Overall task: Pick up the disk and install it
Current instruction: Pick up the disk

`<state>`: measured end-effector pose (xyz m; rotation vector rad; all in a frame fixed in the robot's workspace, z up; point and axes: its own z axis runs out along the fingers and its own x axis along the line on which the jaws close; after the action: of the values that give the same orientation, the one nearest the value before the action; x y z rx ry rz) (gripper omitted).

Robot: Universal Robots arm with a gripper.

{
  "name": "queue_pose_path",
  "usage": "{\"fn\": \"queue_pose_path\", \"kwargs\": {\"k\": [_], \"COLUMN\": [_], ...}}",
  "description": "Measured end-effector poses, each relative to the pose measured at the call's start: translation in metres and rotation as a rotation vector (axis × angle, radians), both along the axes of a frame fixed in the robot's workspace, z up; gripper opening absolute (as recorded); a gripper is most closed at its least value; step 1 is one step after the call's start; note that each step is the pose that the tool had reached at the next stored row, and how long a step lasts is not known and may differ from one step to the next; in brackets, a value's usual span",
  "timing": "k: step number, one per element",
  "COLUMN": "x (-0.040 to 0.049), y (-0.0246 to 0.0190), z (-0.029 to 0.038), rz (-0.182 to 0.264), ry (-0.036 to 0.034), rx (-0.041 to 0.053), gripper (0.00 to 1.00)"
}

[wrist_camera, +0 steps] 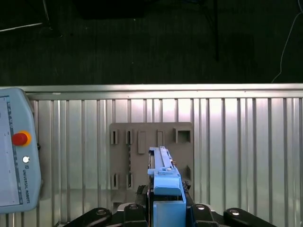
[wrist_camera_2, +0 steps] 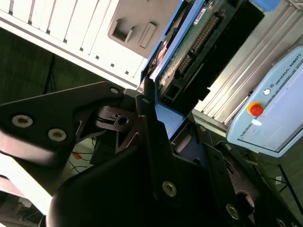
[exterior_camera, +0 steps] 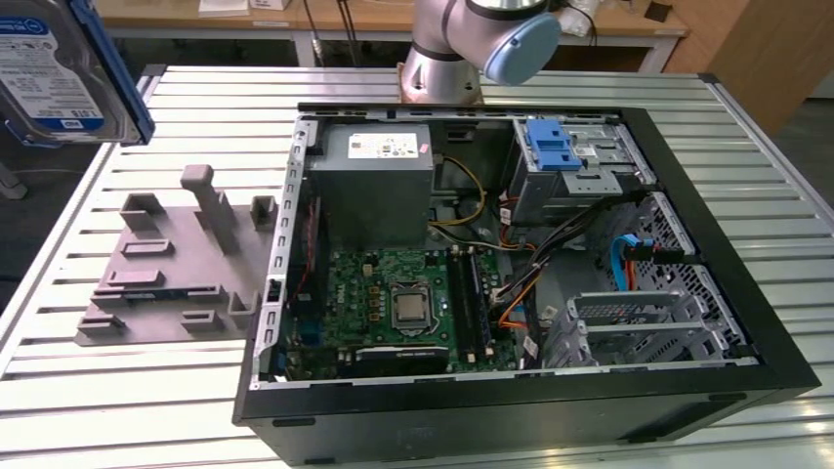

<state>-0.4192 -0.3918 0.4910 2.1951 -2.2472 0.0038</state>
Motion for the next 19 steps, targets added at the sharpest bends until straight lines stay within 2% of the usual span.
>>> {"fn": "queue_pose_path", "kwargs": {"k": [12,15,19], "x": [0.0293,0.0354,0.0391], "y": [-0.0030,-0.0059,-0.0121], "z": [-0.0001,-0.0001,0.0000], "rz": [0.000,0.000,0.000], "ry": [-0.0001,-0.0001,0.0000], "rx": [0.0001,0.0000,0.0000], "gripper": [0.36,0.36,0.36]}}
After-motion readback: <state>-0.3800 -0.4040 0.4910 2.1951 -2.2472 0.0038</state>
